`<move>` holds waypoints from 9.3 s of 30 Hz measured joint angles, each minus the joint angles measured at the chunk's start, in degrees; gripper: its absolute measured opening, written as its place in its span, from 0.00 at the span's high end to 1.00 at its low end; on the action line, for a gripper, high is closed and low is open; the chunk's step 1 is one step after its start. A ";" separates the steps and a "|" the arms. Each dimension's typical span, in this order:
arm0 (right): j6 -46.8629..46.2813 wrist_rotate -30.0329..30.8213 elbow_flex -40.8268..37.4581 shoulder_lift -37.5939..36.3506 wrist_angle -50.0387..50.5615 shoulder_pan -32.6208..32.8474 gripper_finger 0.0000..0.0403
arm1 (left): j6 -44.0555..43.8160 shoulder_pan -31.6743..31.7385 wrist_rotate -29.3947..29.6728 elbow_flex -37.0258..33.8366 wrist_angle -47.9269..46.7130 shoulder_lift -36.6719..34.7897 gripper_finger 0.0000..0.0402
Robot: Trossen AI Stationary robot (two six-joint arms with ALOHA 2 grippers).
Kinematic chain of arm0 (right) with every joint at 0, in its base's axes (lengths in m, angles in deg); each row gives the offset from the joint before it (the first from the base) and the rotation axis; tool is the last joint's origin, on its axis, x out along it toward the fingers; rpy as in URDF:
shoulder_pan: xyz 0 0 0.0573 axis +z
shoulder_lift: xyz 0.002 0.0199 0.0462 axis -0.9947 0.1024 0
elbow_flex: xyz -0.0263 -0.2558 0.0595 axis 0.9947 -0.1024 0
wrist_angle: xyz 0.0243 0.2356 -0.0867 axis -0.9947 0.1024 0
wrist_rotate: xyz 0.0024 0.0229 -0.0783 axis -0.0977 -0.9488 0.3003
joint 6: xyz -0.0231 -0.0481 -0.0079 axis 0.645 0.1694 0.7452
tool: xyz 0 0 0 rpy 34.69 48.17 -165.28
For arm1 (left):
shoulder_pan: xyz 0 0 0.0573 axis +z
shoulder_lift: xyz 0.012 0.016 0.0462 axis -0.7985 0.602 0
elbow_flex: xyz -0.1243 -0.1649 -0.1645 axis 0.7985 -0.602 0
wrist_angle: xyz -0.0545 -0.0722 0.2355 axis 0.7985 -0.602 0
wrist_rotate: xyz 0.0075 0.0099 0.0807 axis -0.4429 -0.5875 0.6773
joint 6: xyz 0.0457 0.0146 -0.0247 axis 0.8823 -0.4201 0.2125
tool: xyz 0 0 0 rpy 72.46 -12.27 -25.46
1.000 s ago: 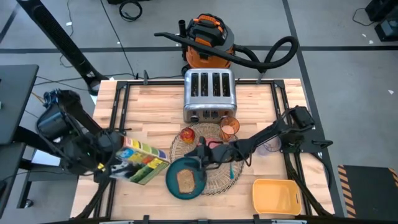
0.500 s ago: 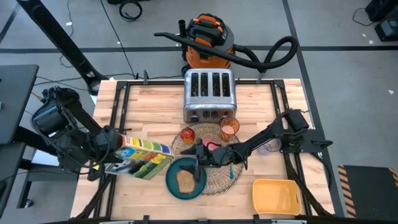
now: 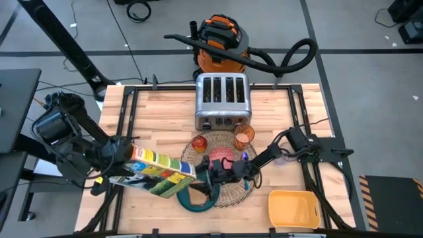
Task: Arrange a breakfast setting
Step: Pour the yellow cereal from the cereal box into the red patterned bowl
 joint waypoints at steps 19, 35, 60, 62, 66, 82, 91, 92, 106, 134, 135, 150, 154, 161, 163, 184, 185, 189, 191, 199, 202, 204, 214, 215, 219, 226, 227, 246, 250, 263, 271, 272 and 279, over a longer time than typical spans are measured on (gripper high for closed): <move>4.34 4.61 6.14 1.17 2.34 -0.28 0.23 | 6.28 0.00 1.48 0.01 5.68 0.00 1.00; 11.50 1.14 6.62 1.15 -7.07 -1.03 0.23 | 12.04 -0.04 2.68 0.05 10.60 -0.07 1.00; 10.35 3.85 8.37 1.13 -7.13 -2.94 0.02 | 13.75 0.11 6.11 -0.06 9.79 0.07 1.00; 9.48 7.99 8.37 1.05 -7.08 -2.86 0.03 | 13.79 0.11 6.11 -0.09 9.71 0.07 1.00; 8.26 10.56 8.18 0.89 -6.99 -2.95 0.04 | 14.01 0.11 5.78 -0.13 9.75 0.09 1.00; 10.58 -3.33 12.75 0.89 -7.00 -2.99 0.07 | 15.78 0.07 6.71 -0.13 9.95 0.10 1.00; 9.57 -3.27 12.98 0.93 -5.35 -3.06 0.25 | 16.89 0.07 8.68 -0.10 10.54 0.15 1.00; 9.63 -3.23 12.98 0.93 -5.50 -3.04 0.27 | 16.96 0.07 8.67 -0.10 10.55 0.15 1.00; 12.76 -0.76 12.96 1.00 -5.92 -2.70 0.41 | 14.12 0.04 8.67 -0.06 9.77 0.13 0.94; 18.57 11.04 -17.48 -21.16 -7.17 10.71 0.41 | 8.05 -12.36 24.02 -2.40 4.67 0.02 0.64; 18.74 12.18 -19.60 -23.02 -7.25 11.78 0.41 | 7.41 -12.44 25.34 -3.32 4.65 0.02 0.64; 24.96 31.09 -40.26 -47.67 -6.95 32.30 0.41 | 0.50 -3.64 34.80 -28.15 21.53 0.13 0.64; 29.64 38.53 -43.55 -53.42 -5.31 38.22 0.41 | 6.72 1.35 34.77 -35.16 35.25 0.13 0.64; 34.67 50.66 -48.85 -62.53 -5.29 48.01 0.41 | 19.68 8.82 33.95 -46.11 58.42 0.13 0.64; 36.03 53.28 -49.87 -64.20 -5.33 49.91 0.41 | 22.18 10.31 32.60 -48.45 62.69 0.13 0.64; 50.30 74.91 -44.77 -63.30 -2.61 54.09 0.41 | 30.50 13.31 28.66 -57.50 83.13 5.52 0.64; 50.29 74.95 -44.36 -62.94 -2.10 53.82 0.41 | 30.48 13.30 28.64 -57.50 83.23 5.84 0.64; 50.21 75.47 -42.81 -61.46 -0.77 52.95 0.43 | 30.16 13.29 28.65 -57.50 83.40 6.88 0.64; 49.57 75.72 -42.60 -60.40 -0.48 52.61 0.43 | 30.16 13.29 28.65 -57.50 83.34 7.02 0.64; 43.41 75.85 -42.60 -54.25 -0.44 51.58 0.43 | 30.05 13.29 28.65 -57.50 83.35 7.02 0.64; 41.74 75.85 -42.60 -52.31 -0.55 51.58 0.43 | 30.01 13.29 28.25 -57.50 83.30 7.02 0.64; 40.78 75.85 -42.60 -51.12 -0.46 51.58 0.43 | 30.00 13.29 27.90 -57.50 83.33 7.02 0.64; 39.03 75.81 -42.60 -44.02 -1.39 50.01 0.43 | 28.43 13.20 26.90 -57.50 83.49 7.02 0.64; 39.03 75.81 -42.60 -43.56 -1.85 49.85 0.43 | 28.18 13.14 26.74 -57.50 83.50 7.02 0.64; 39.07 75.80 -42.60 -42.02 -1.89 49.70 0.43 | 27.09 13.11 25.28 -57.50 83.50 7.02 0.64; 39.21 75.79 -42.60 -39.02 -1.70 48.73 0.43 | 26.95 13.10 24.78 -57.50 83.55 7.02 0.64; 39.27 75.79 -42.60 -38.48 -1.59 48.44 0.43 | 26.95 13.09 24.80 -57.50 83.55 7.02 0.64; 45.98 75.86 -38.67 -39.82 -3.16 43.61 0.44 | 26.97 13.11 23.99 -57.48 83.59 6.99 0.64; 45.78 75.83 -38.21 -40.53 -3.19 43.32 0.52 | 26.97 13.11 23.99 -57.48 83.59 6.99 0.64; 46.32 75.85 -38.10 -41.30 -4.45 44.15 0.56 | 26.99 13.11 23.97 -57.48 83.56 6.99 0.64; 49.65 75.81 -38.10 -42.93 -7.21 44.81 0.56 | 26.97 13.11 23.97 -57.48 83.55 6.99 0.64; 49.63 75.81 -38.10 -42.91 -7.07 44.67 0.56 | 26.97 13.11 23.97 -57.48 83.55 6.99 0.64; 48.32 75.81 -38.10 -42.91 -4.38 45.50 0.56 | 26.75 13.11 23.97 -57.47 83.56 6.99 0.64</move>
